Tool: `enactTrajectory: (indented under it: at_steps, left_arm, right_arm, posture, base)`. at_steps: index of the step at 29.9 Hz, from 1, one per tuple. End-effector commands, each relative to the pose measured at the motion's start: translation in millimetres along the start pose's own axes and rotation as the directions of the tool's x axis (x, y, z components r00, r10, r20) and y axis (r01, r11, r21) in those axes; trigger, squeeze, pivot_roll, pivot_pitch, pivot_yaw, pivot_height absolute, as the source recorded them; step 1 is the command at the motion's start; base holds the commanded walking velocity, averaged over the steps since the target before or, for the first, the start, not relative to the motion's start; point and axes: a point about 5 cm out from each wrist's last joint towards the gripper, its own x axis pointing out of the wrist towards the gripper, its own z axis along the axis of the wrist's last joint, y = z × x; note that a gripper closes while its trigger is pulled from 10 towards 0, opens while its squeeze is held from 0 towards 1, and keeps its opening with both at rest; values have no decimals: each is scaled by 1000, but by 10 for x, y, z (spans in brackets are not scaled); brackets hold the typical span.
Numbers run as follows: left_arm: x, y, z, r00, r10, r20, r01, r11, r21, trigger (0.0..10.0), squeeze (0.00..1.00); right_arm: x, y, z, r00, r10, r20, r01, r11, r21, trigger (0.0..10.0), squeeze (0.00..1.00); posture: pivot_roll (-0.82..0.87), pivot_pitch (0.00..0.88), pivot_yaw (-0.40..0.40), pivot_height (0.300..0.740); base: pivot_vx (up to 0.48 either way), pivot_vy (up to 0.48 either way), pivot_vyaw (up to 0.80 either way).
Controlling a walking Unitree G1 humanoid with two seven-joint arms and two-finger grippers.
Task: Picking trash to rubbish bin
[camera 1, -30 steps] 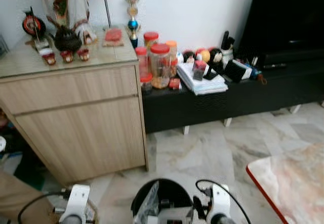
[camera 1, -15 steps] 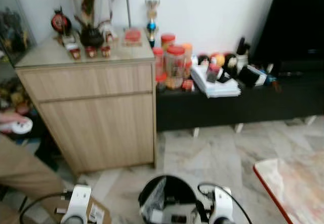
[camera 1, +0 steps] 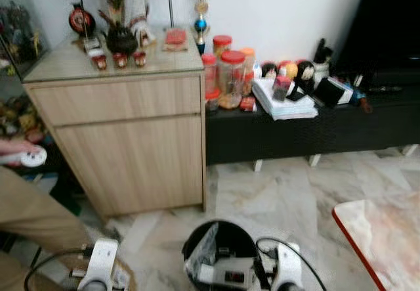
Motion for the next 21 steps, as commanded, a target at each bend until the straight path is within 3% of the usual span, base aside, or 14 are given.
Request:
enactTrajectory:
  at_steps: [1,21]
  left_arm:
    - [16,-3,59,1000,-2,16,1,1000,19,10000,0]
    - [22,-19,81,1000,10,18,-10,1000,18,10000,0]
  right_arm:
    - [1,-26,28,1000,-8,12,8,1000,-6,10000,0]
    - [-16,-53,-1,1000,-15,11,15,1000,0,10000,0]
  posture:
    - [154,0,15,740]
    - [151,0,4,740]
  base:
    - [240,0,0]
    - [315,0,0]
